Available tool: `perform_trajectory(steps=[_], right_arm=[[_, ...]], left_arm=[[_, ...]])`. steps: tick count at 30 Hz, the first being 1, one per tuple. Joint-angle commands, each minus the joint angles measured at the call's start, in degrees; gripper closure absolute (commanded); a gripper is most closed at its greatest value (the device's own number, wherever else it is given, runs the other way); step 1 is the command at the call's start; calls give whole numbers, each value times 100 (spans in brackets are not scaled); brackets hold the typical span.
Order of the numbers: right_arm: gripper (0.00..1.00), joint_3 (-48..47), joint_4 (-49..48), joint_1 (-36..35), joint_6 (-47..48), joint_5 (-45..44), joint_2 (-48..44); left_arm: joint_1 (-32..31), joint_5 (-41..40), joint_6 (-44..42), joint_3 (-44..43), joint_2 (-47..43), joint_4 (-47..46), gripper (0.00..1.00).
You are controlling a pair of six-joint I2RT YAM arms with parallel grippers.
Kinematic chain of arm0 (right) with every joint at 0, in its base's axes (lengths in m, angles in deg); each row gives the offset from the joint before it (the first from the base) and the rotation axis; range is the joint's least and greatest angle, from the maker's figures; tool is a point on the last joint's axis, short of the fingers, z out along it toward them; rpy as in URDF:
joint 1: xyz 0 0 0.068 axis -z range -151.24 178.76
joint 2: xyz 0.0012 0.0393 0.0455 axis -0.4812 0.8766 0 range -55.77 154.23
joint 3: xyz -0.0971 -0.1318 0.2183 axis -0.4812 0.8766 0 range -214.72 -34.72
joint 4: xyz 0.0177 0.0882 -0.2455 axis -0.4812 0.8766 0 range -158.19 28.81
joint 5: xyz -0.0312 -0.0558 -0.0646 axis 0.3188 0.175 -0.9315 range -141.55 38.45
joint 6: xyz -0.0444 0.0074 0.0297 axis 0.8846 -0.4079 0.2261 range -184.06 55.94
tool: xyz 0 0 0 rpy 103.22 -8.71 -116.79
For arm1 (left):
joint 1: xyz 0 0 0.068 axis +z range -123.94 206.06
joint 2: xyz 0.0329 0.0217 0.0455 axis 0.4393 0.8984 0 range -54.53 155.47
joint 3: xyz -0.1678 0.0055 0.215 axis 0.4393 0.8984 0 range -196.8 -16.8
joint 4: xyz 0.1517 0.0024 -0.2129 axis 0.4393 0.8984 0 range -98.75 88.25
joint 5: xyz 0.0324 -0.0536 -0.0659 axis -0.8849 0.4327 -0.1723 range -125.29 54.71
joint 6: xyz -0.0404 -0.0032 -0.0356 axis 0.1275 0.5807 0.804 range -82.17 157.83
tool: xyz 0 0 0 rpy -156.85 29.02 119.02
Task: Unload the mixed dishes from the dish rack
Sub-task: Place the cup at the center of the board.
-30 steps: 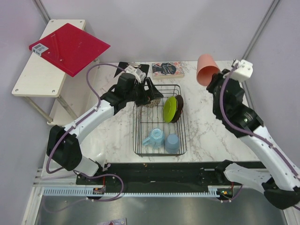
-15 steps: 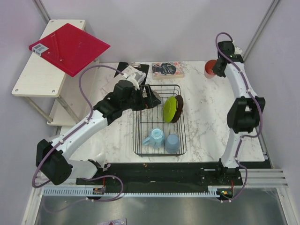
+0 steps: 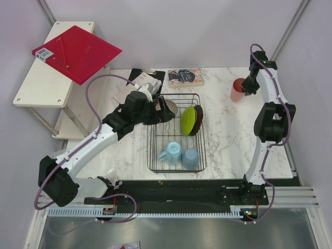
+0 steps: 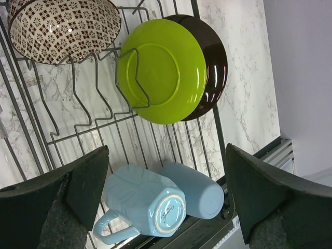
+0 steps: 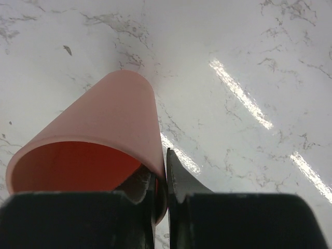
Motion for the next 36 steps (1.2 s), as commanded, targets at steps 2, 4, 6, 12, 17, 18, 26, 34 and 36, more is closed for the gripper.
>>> perform_trajectory(steps=[2,4,6,12,17,18,26,34,36], right_arm=[[96,-171,217,19,21,218,191],[100,-128,218,37,29,227,253],[100,-75,218,28,64,210,305],[100,75,200,28,144,201,446],[57,154,86,28,240,402,385],[54,154,34,28,232,455,315],[32,-153,-55,28,153,877,-125],[30,-268,-55,-7,47,1062,-757],[30,-294,-72,-68,38,1062,-959]], left_arm=[[-5,6,31,8,123,-19,1],[-5,50,40,-1,193,7,1],[-5,50,75,-1,211,25,1],[-5,68,84,16,264,34,1],[-14,68,40,-19,325,25,1],[-14,59,40,-19,317,25,1],[-14,112,5,-54,413,33,1],[-14,7,-39,-45,370,34,1],[-14,-20,-66,-63,370,42,1]])
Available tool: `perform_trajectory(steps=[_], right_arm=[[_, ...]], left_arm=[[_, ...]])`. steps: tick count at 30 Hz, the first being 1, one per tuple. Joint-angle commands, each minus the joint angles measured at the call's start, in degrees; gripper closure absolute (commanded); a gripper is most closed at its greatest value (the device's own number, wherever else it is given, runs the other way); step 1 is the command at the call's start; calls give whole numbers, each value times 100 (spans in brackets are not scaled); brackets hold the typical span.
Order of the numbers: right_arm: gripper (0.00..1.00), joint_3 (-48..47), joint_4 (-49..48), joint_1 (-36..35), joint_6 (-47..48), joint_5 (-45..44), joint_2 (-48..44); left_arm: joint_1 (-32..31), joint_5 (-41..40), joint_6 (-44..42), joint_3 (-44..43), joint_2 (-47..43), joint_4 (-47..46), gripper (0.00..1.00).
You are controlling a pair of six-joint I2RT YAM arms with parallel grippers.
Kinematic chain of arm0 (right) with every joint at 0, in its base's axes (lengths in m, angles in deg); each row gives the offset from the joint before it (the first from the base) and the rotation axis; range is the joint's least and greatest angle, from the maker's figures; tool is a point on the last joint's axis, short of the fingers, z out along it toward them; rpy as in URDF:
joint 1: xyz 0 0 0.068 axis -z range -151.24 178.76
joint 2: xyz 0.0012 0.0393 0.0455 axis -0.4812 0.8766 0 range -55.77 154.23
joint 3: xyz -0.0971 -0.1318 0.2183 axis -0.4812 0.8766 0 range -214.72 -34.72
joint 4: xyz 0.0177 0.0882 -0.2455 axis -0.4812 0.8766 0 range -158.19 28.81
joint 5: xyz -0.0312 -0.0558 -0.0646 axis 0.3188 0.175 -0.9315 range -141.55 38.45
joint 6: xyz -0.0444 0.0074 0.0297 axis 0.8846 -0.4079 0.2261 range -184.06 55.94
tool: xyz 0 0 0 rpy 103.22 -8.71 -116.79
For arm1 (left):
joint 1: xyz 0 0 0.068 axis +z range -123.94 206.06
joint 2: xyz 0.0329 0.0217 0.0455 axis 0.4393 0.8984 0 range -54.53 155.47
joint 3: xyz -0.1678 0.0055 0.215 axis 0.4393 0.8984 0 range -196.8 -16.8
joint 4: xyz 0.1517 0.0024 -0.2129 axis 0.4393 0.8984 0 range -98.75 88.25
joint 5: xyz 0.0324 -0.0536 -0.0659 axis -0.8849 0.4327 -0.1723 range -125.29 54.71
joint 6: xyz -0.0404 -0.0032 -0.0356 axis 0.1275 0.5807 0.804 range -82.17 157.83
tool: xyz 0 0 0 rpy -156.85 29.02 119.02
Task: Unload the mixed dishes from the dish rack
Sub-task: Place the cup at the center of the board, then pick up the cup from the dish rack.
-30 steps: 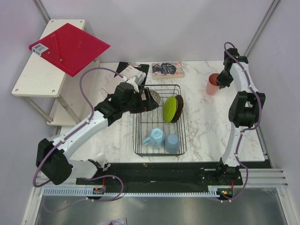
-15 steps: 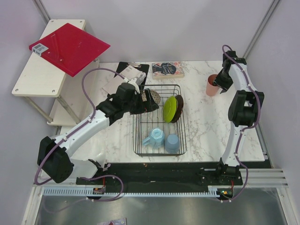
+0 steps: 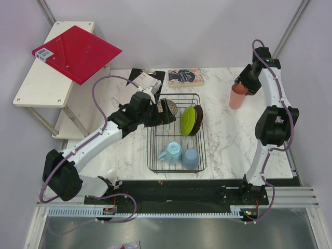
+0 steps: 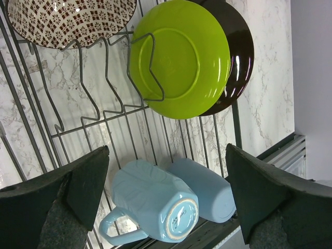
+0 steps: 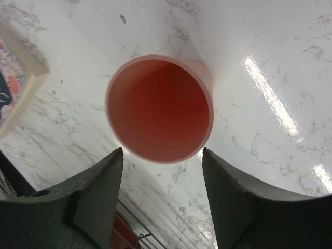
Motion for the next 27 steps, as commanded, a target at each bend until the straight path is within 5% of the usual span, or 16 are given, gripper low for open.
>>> perform_trajectory(steps=[1,7,9,12,14,18,20,24,27], right_arm=[[30,-390,-75,-110,-106,129,-728],[30,-295,-83,-583,8,-2,-1325],[29,38,-467,-1239,227,-580,-1963],[24,1275,-1574,-2197,604,-1650,-3218],[6,2645,-2730,-2560,746,-2084,-4299],[2,4932,-4589,-2650,642,-1665,-5692],[2,5715,-5090,-2659,404,-1278,-6122],[2,6665,-5742,-2659,-149,-1031,-6616],[2,6896,-5675,-2659,-54,-549,-6635]], left_arm=[[-12,-90,-90,-61,-17,-80,1],[-12,-265,-116,-104,-26,16,1],[-12,-423,-160,-87,-70,95,1],[-20,-791,-248,-122,-105,192,1],[-20,-872,-336,-122,-149,192,1],[-3,-1240,-126,9,-193,113,1],[93,-1084,164,123,-149,-27,1],[733,772,762,483,131,-448,1],[605,1000,579,511,168,-669,1]])
